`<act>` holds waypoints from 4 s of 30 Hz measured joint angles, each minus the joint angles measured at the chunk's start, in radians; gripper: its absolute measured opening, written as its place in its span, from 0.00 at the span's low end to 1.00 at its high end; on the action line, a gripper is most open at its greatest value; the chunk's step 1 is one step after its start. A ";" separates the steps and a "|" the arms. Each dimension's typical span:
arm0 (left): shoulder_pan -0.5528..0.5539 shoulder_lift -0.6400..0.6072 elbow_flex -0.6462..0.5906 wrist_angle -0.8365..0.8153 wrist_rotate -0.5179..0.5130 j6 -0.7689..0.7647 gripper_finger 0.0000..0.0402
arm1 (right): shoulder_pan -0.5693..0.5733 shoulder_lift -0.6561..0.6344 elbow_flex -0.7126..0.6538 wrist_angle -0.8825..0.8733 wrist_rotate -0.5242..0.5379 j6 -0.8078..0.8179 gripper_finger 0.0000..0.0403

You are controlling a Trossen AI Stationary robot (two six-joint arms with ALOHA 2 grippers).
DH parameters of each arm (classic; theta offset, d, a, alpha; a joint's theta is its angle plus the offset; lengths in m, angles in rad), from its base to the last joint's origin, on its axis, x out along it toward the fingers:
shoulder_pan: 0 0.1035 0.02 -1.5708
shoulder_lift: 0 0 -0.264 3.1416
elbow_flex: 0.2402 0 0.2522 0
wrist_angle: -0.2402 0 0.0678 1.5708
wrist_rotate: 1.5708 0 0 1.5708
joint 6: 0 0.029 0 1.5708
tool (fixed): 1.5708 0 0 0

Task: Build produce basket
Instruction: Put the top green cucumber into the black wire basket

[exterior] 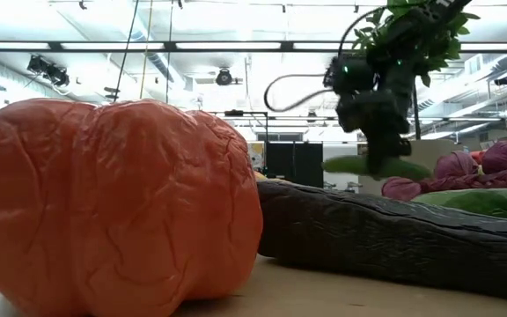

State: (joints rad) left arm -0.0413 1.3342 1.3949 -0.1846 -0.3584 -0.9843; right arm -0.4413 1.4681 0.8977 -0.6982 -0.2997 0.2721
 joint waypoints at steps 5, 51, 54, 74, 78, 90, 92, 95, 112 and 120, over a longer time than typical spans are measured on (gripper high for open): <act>0.006 -0.015 0.000 0.000 -0.001 0.010 0.73 | 0.032 -0.010 0.058 0.030 -0.018 0.062 0.36; -0.107 -0.300 0.000 -0.370 -0.357 0.075 0.73 | 0.190 0.034 0.182 0.583 -0.100 0.378 0.36; -0.105 -0.275 0.000 -0.363 -0.412 0.053 0.73 | 0.191 0.034 0.182 0.625 -0.127 0.375 0.36; 0.074 -0.090 -0.001 -0.362 -0.195 -0.098 0.73 | 0.138 0.119 0.182 0.901 -0.108 0.485 0.36; 0.103 -0.089 -0.001 -0.364 -0.177 -0.086 0.73 | 0.138 0.119 0.182 0.902 -0.113 0.495 0.36; 0.184 -0.070 0.000 -0.391 -0.082 -0.101 0.73 | 0.141 0.119 0.182 0.907 -0.137 0.540 0.36; 0.191 -0.068 0.000 -0.392 -0.080 -0.097 0.73 | 0.138 0.119 0.182 0.907 -0.116 0.539 0.36; 0.192 -0.069 0.000 -0.390 -0.081 -0.097 0.73 | 0.128 0.119 0.182 0.907 -0.127 0.538 0.36; 0.188 -0.049 0.000 -0.381 -0.065 -0.074 0.73 | 0.146 0.118 0.182 0.961 -0.166 0.537 0.36; 0.187 0.008 0.000 -0.334 -0.024 -0.058 0.73 | 0.146 0.118 0.182 0.976 -0.167 0.548 0.36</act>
State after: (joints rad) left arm 0.1459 1.3424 1.3949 -0.5189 -0.3828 -1.0425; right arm -0.2958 1.5860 1.0801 0.2779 -0.4667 0.8197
